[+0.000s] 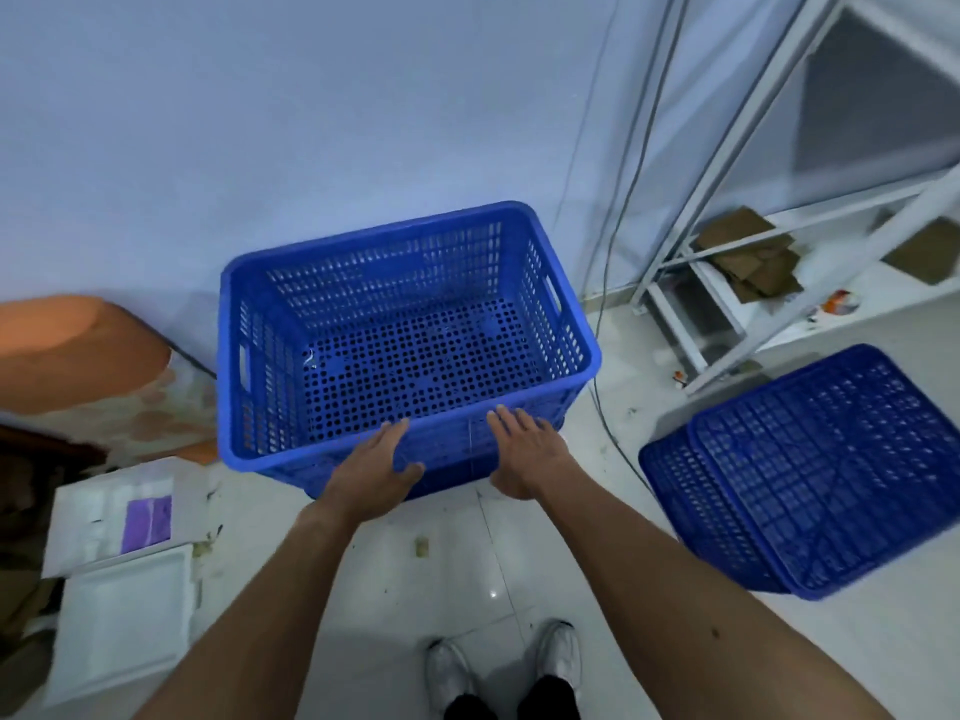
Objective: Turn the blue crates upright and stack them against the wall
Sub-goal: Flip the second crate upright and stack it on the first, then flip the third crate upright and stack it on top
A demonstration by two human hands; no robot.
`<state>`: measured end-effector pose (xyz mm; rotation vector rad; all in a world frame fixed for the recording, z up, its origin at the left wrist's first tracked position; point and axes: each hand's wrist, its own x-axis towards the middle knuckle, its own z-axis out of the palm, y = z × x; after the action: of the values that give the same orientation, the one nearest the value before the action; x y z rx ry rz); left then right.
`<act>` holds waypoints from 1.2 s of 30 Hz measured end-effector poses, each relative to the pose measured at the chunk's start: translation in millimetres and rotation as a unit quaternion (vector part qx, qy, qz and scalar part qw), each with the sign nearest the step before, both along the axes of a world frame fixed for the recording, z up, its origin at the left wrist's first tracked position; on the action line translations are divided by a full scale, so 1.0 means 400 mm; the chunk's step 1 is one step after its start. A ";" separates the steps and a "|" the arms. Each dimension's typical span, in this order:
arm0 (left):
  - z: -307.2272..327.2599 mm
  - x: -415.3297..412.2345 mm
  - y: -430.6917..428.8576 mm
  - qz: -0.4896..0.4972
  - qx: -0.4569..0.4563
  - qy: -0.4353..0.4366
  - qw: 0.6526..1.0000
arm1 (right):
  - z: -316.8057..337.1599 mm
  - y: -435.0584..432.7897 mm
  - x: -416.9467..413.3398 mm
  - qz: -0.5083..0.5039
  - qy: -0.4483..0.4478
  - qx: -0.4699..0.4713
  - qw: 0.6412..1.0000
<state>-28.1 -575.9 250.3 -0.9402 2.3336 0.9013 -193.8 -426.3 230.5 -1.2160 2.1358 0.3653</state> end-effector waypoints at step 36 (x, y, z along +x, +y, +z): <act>0.264 -0.574 1.120 -0.257 0.060 -0.001 0.965 | 0.294 1.313 -0.147 -0.480 0.007 -0.022 0.877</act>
<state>-257.8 -127.9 355.7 -0.2578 2.3206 0.8032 -252.7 99.0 347.9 -0.0566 2.4566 -0.1236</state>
